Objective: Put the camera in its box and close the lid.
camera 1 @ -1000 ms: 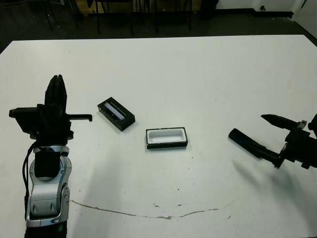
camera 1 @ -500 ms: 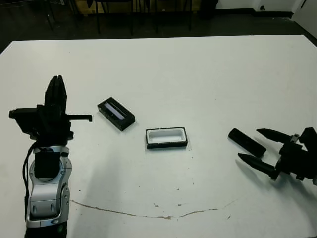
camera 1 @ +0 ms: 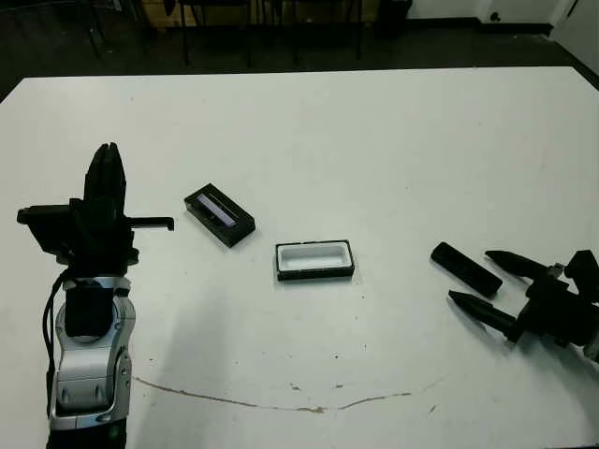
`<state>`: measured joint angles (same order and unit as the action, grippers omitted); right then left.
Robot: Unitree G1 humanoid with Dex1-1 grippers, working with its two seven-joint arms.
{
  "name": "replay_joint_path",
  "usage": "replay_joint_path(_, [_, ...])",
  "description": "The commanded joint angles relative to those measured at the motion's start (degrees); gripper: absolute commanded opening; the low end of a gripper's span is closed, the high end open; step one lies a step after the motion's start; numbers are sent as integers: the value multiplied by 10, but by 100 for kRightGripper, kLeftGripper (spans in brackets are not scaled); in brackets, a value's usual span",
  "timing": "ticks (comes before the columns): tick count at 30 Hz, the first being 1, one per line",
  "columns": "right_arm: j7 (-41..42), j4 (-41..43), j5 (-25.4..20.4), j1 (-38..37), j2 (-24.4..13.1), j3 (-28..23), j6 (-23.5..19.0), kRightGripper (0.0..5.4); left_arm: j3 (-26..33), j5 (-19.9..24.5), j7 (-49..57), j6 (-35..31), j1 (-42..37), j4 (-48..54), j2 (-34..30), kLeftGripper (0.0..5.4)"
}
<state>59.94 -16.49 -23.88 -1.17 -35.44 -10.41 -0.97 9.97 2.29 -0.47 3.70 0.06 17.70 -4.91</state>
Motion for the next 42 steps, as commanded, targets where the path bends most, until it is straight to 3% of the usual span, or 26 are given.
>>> replay_joint_path(1, [-2,-19,4,-6,13,4,-6,538,1,1,-3,-2,7,-10,-5,0])
replay_joint_path(9, [-76,88,-11,-38,8,-10,-97,538,1,2,-1,-3,8,-8,-3,0])
replay_joint_path(12, [-103,136,3,-49,-6,-9,-125,538,1,2,-1,-1,8,-9,-3,0])
replay_joint_path(15, [-103,161,19,-51,-24,-3,-138,506,1,1,1,-1,8,-9,-2,0])
replay_joint_path(31, [-71,89,76,-19,-42,12,-79,212,3,2,0,-2,5,-8,-4,0])
replay_joint_path(36, [-43,14,96,4,-42,28,-20,121,4,7,-2,-3,5,-7,-3,0])
replay_joint_path(42, [-48,69,76,-19,-45,26,-67,60,3,2,0,-3,5,-6,-4,0])
